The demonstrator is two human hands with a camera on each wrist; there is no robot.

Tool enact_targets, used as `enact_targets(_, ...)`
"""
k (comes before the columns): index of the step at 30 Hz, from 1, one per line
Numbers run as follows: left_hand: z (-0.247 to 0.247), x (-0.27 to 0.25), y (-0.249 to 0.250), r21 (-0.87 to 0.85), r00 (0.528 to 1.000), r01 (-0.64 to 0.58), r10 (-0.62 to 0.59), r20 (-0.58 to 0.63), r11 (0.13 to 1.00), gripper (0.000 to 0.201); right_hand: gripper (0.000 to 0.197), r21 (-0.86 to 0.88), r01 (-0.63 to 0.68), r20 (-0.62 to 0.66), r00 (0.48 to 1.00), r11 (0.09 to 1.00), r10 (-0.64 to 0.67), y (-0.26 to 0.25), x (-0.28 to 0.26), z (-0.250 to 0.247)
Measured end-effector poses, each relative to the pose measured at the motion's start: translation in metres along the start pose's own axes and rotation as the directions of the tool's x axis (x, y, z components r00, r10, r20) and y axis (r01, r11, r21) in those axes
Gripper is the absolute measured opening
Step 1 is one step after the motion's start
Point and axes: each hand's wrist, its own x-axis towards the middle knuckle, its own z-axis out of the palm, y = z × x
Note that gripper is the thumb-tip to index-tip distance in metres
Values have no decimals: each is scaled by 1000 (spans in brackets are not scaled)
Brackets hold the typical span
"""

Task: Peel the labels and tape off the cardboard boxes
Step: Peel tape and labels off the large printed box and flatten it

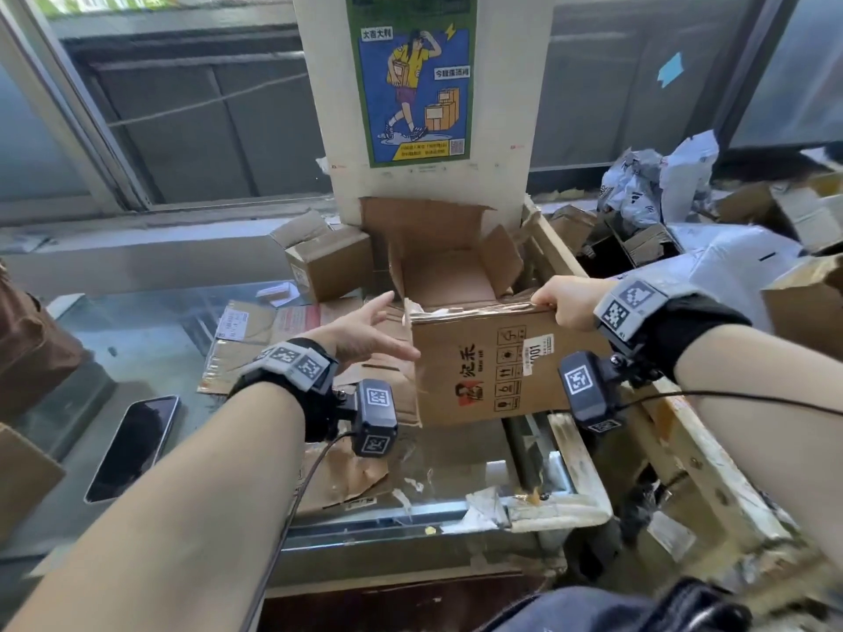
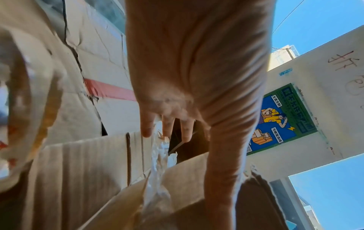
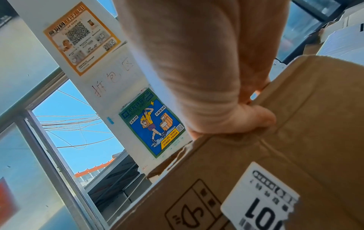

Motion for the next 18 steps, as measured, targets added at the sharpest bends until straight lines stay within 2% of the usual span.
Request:
enact_targets(2,7,1,0,-3,998,-28,28,49,1000,116,24,3,-33,-22,999,999,33,-1,4,5)
enact_targets(4,13,3,-1,13,998,-52,52,36,999,117,27,-3,-74,-32,997,997,74,-4,7,9)
enact_targets(6,15,6,-6,46,998,-52,53,-38,998,118,33,9,-111,-60,992,994,112,-6,9,13)
enact_targets(9,13,7,-9,106,985,-9,28,-172,994,117,28,34,-164,-125,978,986,167,-6,13,17)
enact_targets(12,13,3,-7,154,936,39,17,-351,987,116,26,112,-214,-187,954,970,232,-5,15,18)
enact_targets(16,22,-1,-6,227,867,105,23,-498,968,128,29,126,-263,-223,932,957,285,-3,25,29)
enact_targets(18,24,2,-10,271,825,154,27,-564,950,124,42,92,-281,-286,912,955,295,-4,30,36)
